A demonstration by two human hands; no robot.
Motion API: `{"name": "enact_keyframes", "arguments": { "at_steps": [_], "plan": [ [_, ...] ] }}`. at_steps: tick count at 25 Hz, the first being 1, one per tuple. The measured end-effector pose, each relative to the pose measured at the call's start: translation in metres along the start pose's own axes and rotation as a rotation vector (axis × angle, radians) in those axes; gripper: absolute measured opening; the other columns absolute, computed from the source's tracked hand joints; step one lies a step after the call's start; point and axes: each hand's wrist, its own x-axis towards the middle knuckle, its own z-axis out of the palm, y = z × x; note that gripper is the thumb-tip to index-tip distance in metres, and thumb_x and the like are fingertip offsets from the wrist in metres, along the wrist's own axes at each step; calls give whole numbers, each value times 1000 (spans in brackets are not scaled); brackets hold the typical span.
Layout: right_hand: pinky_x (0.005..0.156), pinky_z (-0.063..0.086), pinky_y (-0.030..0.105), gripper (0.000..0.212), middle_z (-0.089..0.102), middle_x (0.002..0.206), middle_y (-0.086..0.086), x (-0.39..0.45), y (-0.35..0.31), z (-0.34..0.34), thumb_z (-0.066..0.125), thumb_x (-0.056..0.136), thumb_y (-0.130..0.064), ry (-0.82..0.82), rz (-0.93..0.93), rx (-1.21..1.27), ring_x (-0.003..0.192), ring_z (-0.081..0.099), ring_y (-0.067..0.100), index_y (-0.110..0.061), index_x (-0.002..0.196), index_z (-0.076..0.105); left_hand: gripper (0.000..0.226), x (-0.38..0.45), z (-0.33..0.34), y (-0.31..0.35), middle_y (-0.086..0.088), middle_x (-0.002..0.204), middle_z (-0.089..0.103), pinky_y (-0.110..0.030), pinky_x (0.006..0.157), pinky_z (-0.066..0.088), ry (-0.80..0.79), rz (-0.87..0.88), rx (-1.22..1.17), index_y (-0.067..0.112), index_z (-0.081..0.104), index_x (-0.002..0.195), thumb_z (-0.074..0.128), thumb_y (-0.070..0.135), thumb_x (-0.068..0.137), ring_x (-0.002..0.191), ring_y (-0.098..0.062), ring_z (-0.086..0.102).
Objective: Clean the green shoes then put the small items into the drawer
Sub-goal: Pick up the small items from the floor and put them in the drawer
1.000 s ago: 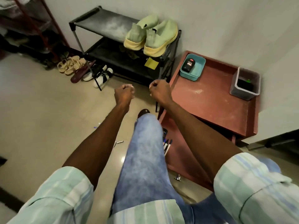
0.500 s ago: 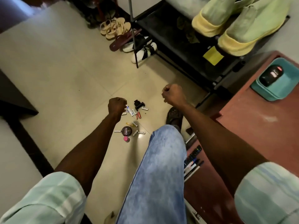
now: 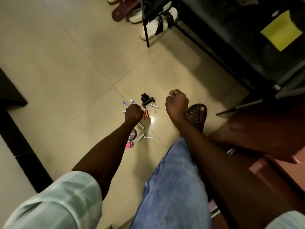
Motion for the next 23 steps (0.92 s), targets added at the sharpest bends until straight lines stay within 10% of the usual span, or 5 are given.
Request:
{"name": "enact_keyframes", "arguments": {
  "at_steps": [13,18,23],
  "plan": [
    [81,44,24,26,67,109,3,0,29,39,52,88,-2,10,-49,36,102,60,18,-10,106,67,30,79,70,-24,-18,100,61,-41,82,44,193,49,327,8,71,100,55,32,90,99,-37,55],
    [78,37,24,39,53,127,9,3,37,38,54,89,-5,-99,-71,-164,110,56,25,-13,126,58,35,40,51,-31,-9,66,63,-29,57,36,220,34,-218,4,72,79,50,25,95,64,-21,59],
    [99,43,39,77,34,147,13,1,50,48,75,80,-28,-430,-173,-414,129,42,32,-25,148,38,16,-30,24,-43,-1,71,70,-29,67,50,115,147,-535,18,76,92,61,24,94,67,-19,65]
  ]
}}
